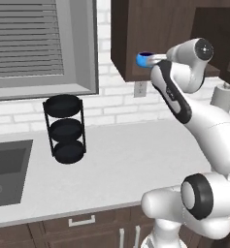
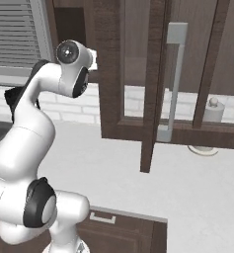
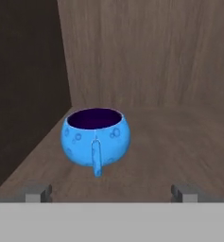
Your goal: Gather all objects into one cabinet and sort the glasses and bowls to opposite sides.
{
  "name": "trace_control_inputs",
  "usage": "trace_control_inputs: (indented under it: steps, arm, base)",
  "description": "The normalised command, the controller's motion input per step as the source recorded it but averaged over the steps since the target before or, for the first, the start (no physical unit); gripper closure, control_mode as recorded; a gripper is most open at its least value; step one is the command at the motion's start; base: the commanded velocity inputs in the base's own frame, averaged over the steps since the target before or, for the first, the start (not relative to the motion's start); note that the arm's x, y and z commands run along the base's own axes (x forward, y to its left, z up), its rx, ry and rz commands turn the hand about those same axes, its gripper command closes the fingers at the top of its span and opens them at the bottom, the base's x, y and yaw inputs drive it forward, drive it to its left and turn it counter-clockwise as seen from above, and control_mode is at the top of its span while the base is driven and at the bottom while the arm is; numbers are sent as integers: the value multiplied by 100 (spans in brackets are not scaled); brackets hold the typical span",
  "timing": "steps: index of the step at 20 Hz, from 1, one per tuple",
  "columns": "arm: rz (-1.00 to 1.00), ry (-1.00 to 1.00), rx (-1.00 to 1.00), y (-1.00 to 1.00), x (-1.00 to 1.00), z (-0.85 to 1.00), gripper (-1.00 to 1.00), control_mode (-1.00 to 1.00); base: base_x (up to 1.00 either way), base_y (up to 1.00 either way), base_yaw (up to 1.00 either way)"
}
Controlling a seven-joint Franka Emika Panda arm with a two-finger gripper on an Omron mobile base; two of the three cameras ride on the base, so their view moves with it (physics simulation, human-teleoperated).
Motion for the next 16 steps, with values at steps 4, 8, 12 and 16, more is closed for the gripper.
trace_control_inputs:
  steps: [4, 8, 12, 16]
  arm:
    - [0, 6, 0, 1, 35, 0, -100, -100]
    - [0, 5, 0, 8, 21, 0, -100, -100]
    - [0, 5, 0, 8, 20, 0, -100, -100]
    - [0, 5, 0, 11, 18, -1, -100, -100]
  base:
    - [0, 0, 0]
    - [0, 0, 0]
    - [0, 0, 0]
    - [0, 0, 0]
